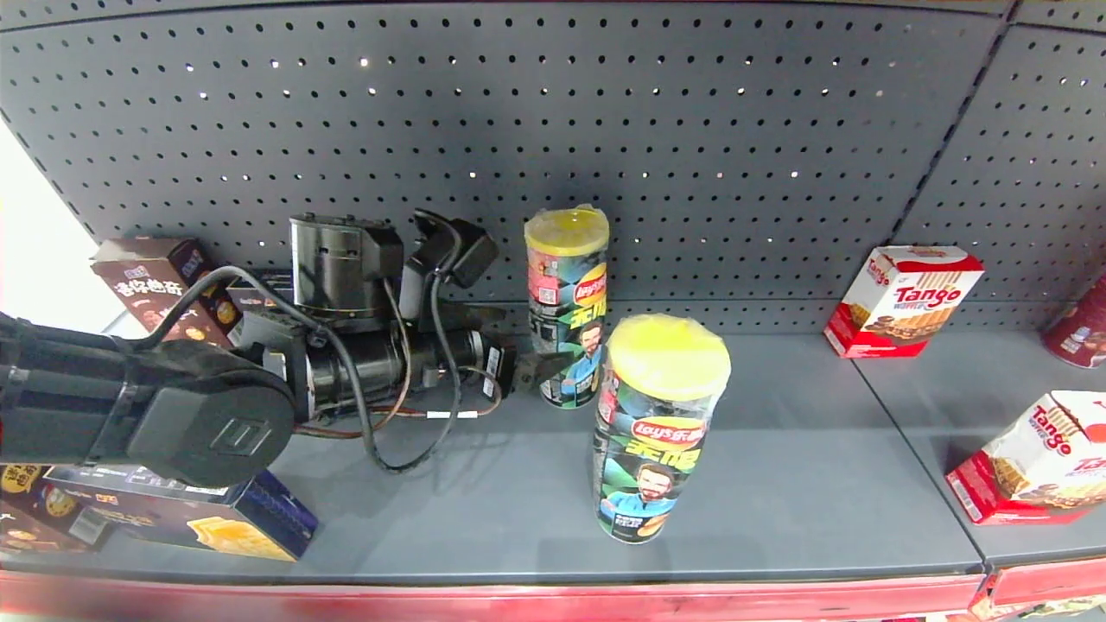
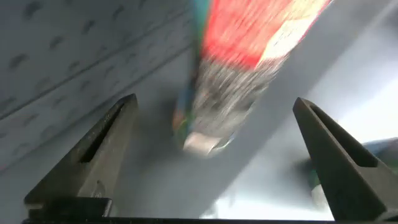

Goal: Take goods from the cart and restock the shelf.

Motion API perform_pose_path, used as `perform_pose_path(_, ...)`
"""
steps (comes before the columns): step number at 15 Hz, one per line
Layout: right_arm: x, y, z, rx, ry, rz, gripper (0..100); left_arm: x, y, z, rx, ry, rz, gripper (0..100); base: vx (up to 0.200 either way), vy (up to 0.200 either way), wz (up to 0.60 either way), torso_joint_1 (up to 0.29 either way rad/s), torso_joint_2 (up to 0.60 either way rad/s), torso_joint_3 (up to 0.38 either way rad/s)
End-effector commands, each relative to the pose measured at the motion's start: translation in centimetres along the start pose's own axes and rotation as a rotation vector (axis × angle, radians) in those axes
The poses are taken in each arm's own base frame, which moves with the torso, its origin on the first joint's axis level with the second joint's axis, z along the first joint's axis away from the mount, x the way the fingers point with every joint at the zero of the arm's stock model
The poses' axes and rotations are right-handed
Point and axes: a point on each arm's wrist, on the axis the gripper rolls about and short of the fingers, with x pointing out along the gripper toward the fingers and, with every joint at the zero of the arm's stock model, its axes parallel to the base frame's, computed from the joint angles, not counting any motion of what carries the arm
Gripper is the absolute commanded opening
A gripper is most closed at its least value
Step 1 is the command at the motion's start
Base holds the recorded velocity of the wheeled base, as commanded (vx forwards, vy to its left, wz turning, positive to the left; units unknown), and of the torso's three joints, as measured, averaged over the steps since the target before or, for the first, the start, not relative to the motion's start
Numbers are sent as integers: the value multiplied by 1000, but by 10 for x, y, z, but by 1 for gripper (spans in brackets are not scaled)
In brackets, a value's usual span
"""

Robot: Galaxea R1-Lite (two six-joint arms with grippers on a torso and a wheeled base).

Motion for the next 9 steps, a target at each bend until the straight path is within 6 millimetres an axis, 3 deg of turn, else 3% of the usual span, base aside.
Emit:
perform_pose_path(1, 0, 0, 0, 0, 1, -2, 100, -6, 1, 7, 9, -15, 43, 100, 0, 0, 0, 0, 0, 0)
perform_pose_path(9, 0, 0, 0, 0, 1, 1, 100, -2, 5, 5, 1, 3, 168, 100, 0, 0, 0, 0, 0, 0)
